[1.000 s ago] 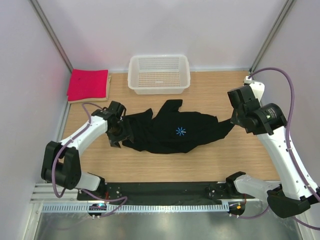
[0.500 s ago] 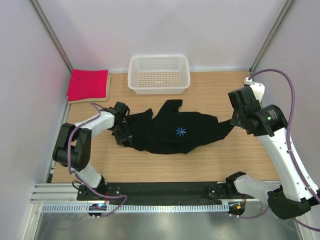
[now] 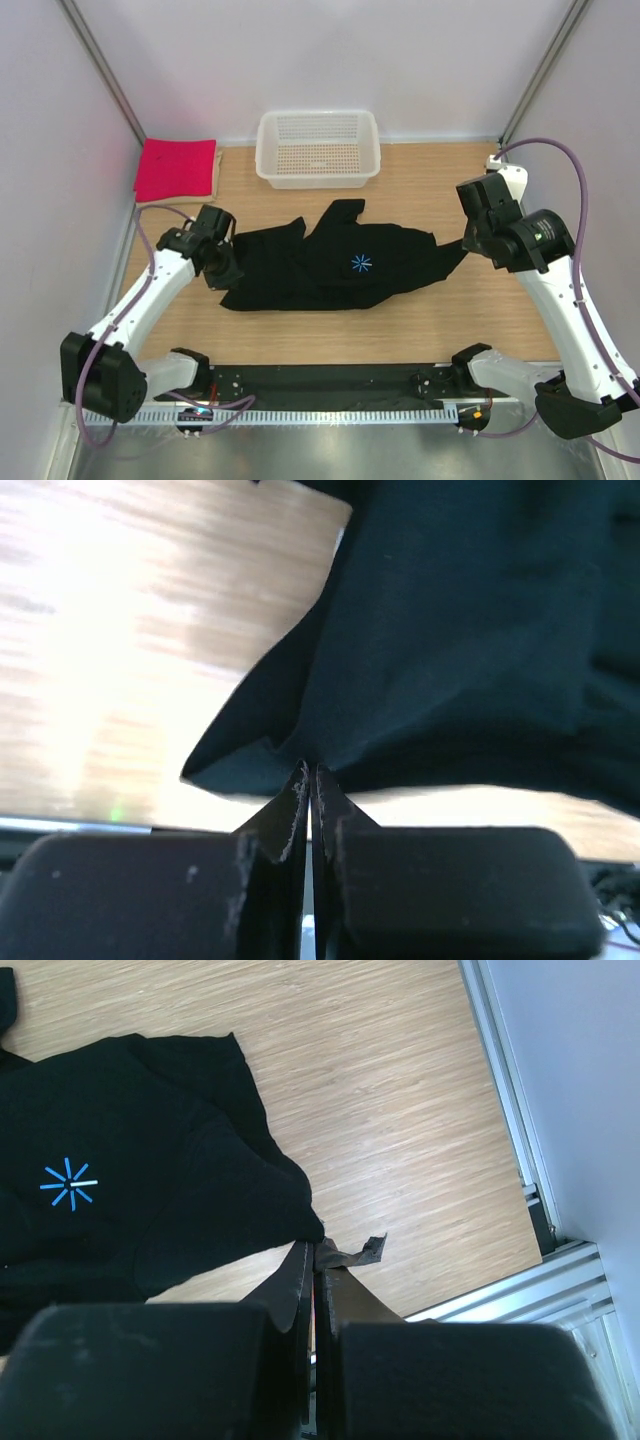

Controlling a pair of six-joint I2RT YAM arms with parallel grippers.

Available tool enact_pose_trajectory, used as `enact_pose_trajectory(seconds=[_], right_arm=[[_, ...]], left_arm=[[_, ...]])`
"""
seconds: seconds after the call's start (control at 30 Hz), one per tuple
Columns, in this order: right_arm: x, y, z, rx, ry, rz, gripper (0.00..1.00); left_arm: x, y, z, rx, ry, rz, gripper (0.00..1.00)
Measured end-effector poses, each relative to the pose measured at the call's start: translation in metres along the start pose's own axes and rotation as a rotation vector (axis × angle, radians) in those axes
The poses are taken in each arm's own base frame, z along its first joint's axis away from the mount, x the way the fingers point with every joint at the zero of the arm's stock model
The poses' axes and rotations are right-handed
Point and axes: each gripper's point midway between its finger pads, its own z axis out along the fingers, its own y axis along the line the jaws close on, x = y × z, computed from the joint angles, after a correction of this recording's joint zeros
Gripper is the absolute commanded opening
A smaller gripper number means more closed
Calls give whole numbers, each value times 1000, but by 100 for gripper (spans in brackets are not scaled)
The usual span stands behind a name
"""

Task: Fold and stack the t-shirts
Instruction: Flatten the tshirt out

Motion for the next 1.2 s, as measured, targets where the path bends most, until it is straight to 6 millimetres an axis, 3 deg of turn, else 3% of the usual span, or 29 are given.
enact_pose_trajectory(seconds=[0.13,0.23,0.33,0.37,0.43,0.5,0.6,0.7,0.77,0.97,1.1,1.2], right_arm=[[1,2,0,-10,6,2,1],[2,3,0,-17,10,3,1],[2,4,0,-22,12,2,1],[2,4,-1,-24,13,3,1],[3,5,-1,-28,15,3,1],[3,6,-1,-31,17,3,1],[5,7,0,-36,25,4,1],[9,9,2,-43,39,1,1],[11,10,2,-47,46,-2,1],[13,12,3,-56,54,-4,1],[12,9,5,-35,52,-11,1],[0,1,3,12,13,-6,1]], left_arm=[[-3,-2,-12,2,-6,-1,0],[-29,-22,-1,-24,29,15,8],[-67,-46,30,-63,56,62,35],[-78,-53,41,-74,60,75,51],[-90,-58,57,-87,58,96,66],[-84,-51,55,-106,70,109,67],[-70,-40,35,-95,52,106,59],[-37,-23,9,-47,49,78,56],[-14,-13,0,-26,63,50,61],[32,4,10,-15,152,-41,69],[34,-4,15,17,172,-64,69],[33,-5,15,27,166,-64,71]])
